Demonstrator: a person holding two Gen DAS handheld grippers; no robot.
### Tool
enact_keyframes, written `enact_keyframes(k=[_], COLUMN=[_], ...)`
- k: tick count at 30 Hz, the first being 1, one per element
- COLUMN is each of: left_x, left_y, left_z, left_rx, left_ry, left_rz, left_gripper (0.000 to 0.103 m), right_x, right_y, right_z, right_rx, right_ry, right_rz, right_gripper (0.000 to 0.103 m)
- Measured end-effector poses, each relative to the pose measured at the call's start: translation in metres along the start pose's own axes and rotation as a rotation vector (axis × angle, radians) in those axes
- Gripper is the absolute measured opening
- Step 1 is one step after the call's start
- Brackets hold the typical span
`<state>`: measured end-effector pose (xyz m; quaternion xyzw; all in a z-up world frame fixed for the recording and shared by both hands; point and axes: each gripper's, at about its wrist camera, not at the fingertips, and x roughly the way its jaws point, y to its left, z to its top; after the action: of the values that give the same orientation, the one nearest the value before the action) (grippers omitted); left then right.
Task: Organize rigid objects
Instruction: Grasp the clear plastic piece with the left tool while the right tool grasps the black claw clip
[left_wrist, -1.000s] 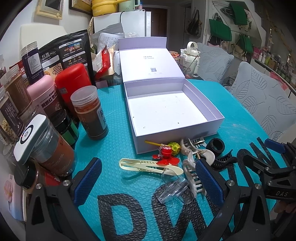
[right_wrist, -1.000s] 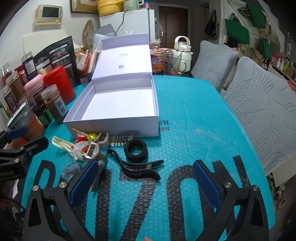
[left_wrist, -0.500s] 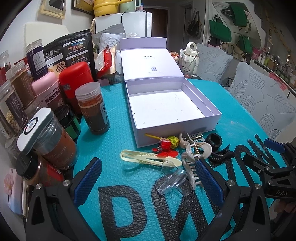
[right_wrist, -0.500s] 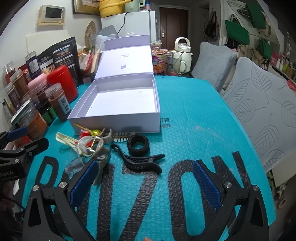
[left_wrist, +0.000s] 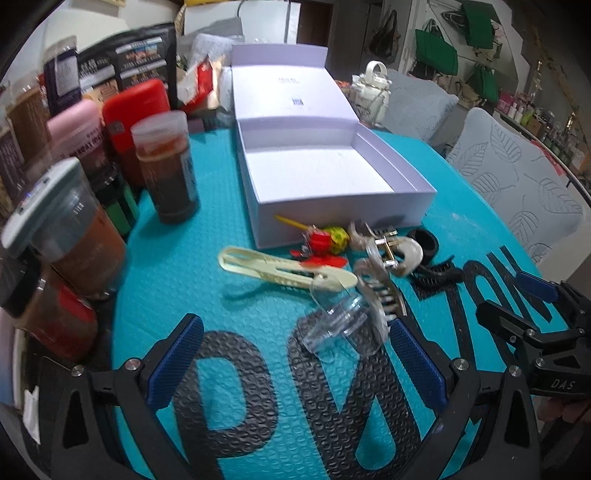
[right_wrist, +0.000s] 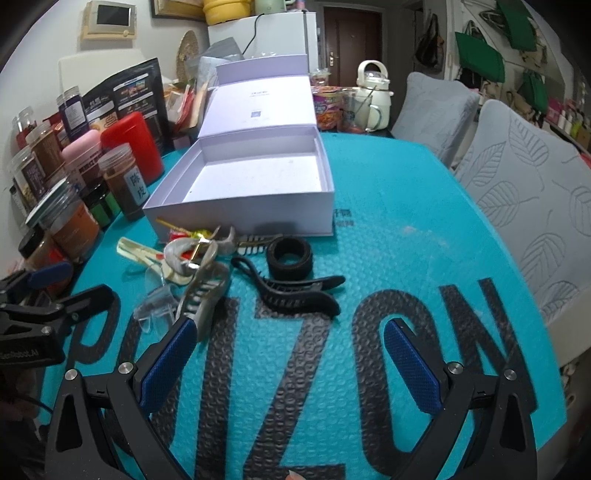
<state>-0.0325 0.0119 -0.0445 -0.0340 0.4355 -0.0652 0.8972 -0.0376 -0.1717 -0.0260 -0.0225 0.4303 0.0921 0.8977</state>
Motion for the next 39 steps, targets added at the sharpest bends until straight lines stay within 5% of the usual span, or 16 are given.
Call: enact_keyframes(k=[14, 19, 28, 32, 39], left_x=[0.04, 0.055, 0.066, 0.067, 0.061], left_y=[-0.01, -0.007, -0.021, -0.03, -0.029], left_z=[-0.007, -0.001, 0.005, 0.008, 0.009], left_rx=[0.06, 0.039, 0.061, 0.099, 0.113], left_ry=[0.086, 0.123, 0.156, 0.153, 0.114], left_rz=[-0.07, -0.026, -0.075, -0.087, -0.119], left_gripper=[0.103, 0.097, 0.077, 0.06, 0.053], right_x=[0.032, 0.041, 0.051, 0.055, 0.056], right_y=[-0.009, -0.014, -0.026, -0.033, -0.039], right_z=[-0.008, -0.005, 0.003, 0.004, 0.007], right_rx=[0.01, 0.025, 0.049, 0.061, 0.072], right_ry=[0.08, 0.102, 0.112, 0.124, 0.119], right_rz=[0.06, 0.066, 0.058, 0.055, 0.048], right_gripper=[0.103, 0.103, 0.103, 0.103, 0.103])
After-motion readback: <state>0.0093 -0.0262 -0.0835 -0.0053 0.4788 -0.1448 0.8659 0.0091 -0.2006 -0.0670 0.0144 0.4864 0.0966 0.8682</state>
